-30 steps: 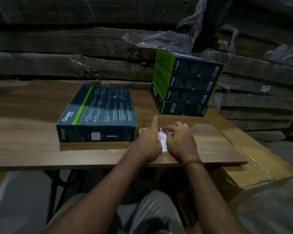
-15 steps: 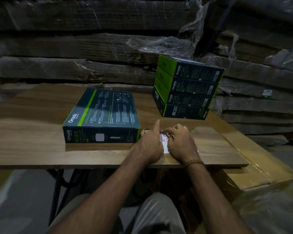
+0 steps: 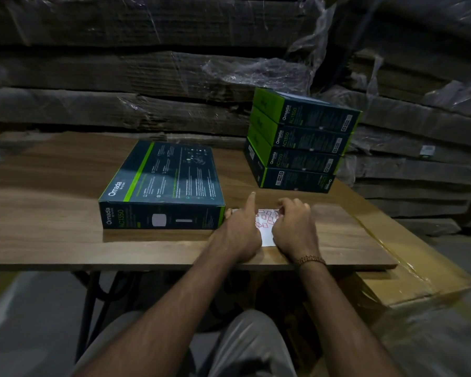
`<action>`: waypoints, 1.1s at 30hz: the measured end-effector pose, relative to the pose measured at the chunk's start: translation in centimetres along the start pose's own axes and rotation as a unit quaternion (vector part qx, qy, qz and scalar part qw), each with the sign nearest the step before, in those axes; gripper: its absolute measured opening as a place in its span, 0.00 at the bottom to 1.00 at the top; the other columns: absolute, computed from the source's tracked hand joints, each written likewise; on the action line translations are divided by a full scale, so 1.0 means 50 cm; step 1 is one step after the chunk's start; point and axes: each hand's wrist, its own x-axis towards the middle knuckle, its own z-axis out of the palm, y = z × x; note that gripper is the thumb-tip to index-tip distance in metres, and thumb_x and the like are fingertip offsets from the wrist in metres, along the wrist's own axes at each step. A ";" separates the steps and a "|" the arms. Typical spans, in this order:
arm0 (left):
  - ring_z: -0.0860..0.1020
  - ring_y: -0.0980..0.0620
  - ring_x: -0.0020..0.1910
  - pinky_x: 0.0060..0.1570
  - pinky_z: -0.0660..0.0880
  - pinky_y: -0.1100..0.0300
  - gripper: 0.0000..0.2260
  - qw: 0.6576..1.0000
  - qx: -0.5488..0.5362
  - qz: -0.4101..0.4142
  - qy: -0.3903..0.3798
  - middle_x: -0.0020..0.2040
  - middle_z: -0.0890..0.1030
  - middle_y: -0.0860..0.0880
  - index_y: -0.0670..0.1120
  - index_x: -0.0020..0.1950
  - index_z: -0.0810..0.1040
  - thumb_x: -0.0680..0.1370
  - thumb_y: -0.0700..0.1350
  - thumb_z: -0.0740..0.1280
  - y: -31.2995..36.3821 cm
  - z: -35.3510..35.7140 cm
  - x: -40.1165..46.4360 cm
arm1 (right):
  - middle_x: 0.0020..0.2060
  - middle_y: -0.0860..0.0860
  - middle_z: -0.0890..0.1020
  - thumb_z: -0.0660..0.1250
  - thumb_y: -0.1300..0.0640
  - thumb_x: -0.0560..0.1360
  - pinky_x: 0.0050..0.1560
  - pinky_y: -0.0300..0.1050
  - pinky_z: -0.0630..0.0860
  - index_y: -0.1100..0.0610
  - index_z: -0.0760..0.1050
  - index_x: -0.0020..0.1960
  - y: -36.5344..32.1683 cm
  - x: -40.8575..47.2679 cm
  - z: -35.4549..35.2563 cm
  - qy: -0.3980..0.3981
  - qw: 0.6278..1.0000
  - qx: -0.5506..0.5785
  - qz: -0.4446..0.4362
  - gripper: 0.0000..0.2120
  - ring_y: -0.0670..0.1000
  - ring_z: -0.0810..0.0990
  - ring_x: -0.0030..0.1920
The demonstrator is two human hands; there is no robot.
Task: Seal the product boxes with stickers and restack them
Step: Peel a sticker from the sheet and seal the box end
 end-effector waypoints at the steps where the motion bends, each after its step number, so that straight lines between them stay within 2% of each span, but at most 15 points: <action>1: 0.71 0.38 0.75 0.67 0.77 0.39 0.42 1.000 -0.002 0.000 0.001 0.70 0.76 0.40 0.53 0.88 0.40 0.82 0.38 0.62 0.000 0.000 0.000 | 0.60 0.53 0.80 0.62 0.63 0.79 0.63 0.53 0.76 0.55 0.78 0.70 0.001 0.001 -0.001 0.006 1.000 0.000 0.009 0.20 0.54 0.72 0.62; 5: 0.75 0.43 0.67 0.58 0.82 0.42 0.46 1.000 -0.022 0.014 0.010 0.67 0.77 0.44 0.57 0.87 0.43 0.74 0.44 0.64 -0.010 0.002 0.003 | 0.61 0.53 0.81 0.62 0.63 0.80 0.65 0.53 0.75 0.54 0.80 0.71 0.003 0.001 -0.003 -0.005 1.000 -0.004 0.009 0.21 0.54 0.73 0.62; 7: 0.73 0.44 0.69 0.59 0.82 0.43 0.46 0.999 -0.034 0.020 0.013 0.68 0.76 0.47 0.59 0.85 0.46 0.69 0.48 0.62 -0.023 0.010 0.013 | 0.61 0.53 0.81 0.63 0.62 0.81 0.65 0.53 0.74 0.53 0.81 0.70 0.005 0.003 -0.003 -0.023 1.000 0.006 0.009 0.20 0.55 0.73 0.63; 10: 0.69 0.44 0.73 0.64 0.79 0.41 0.46 0.999 -0.032 0.029 0.006 0.71 0.73 0.45 0.57 0.86 0.48 0.71 0.49 0.65 -0.018 0.002 0.006 | 0.60 0.52 0.80 0.63 0.61 0.81 0.66 0.53 0.74 0.48 0.83 0.68 0.009 0.006 -0.005 -0.046 0.998 0.035 0.010 0.20 0.55 0.72 0.63; 13: 0.64 0.41 0.78 0.69 0.75 0.41 0.45 0.999 -0.019 0.033 -0.016 0.76 0.68 0.40 0.55 0.87 0.45 0.76 0.46 0.67 -0.016 -0.003 0.004 | 0.56 0.50 0.78 0.64 0.59 0.82 0.63 0.51 0.73 0.45 0.84 0.67 0.008 0.003 -0.006 -0.056 0.998 0.030 -0.008 0.19 0.52 0.71 0.60; 16: 0.61 0.39 0.80 0.71 0.72 0.40 0.47 0.999 -0.015 0.031 -0.020 0.78 0.68 0.40 0.56 0.87 0.41 0.74 0.47 0.66 -0.017 -0.003 0.006 | 0.54 0.48 0.76 0.64 0.59 0.82 0.60 0.49 0.72 0.43 0.84 0.66 0.003 0.000 -0.005 -0.055 0.998 0.011 -0.023 0.18 0.51 0.70 0.58; 22: 0.65 0.41 0.77 0.65 0.72 0.45 0.53 0.999 -0.019 0.026 -0.016 0.76 0.74 0.44 0.59 0.85 0.33 0.71 0.48 0.67 -0.014 -0.002 0.011 | 0.52 0.47 0.75 0.64 0.59 0.82 0.56 0.49 0.69 0.44 0.85 0.62 0.001 0.000 -0.003 -0.049 0.998 0.009 -0.041 0.17 0.51 0.70 0.56; 27: 0.67 0.42 0.75 0.60 0.69 0.50 0.55 0.999 -0.024 0.027 -0.017 0.75 0.75 0.46 0.60 0.84 0.30 0.70 0.49 0.68 -0.020 0.007 0.017 | 0.58 0.50 0.78 0.61 0.59 0.81 0.63 0.52 0.68 0.48 0.80 0.64 -0.004 0.001 -0.008 -0.081 0.996 -0.002 -0.033 0.16 0.54 0.71 0.62; 29: 0.68 0.42 0.74 0.61 0.71 0.49 0.55 0.999 -0.026 0.027 -0.012 0.74 0.74 0.43 0.60 0.84 0.32 0.71 0.49 0.69 -0.021 0.009 0.019 | 0.60 0.52 0.78 0.61 0.59 0.80 0.64 0.53 0.67 0.50 0.79 0.66 -0.007 0.001 -0.008 -0.080 0.996 -0.025 -0.020 0.18 0.55 0.71 0.63; 33: 0.68 0.42 0.73 0.64 0.75 0.43 0.49 0.999 -0.033 0.030 -0.004 0.73 0.71 0.40 0.58 0.86 0.36 0.76 0.49 0.68 -0.019 0.011 0.020 | 0.66 0.54 0.77 0.62 0.49 0.81 0.68 0.56 0.67 0.51 0.77 0.71 -0.008 -0.009 -0.012 -0.049 0.994 -0.099 0.024 0.20 0.56 0.69 0.67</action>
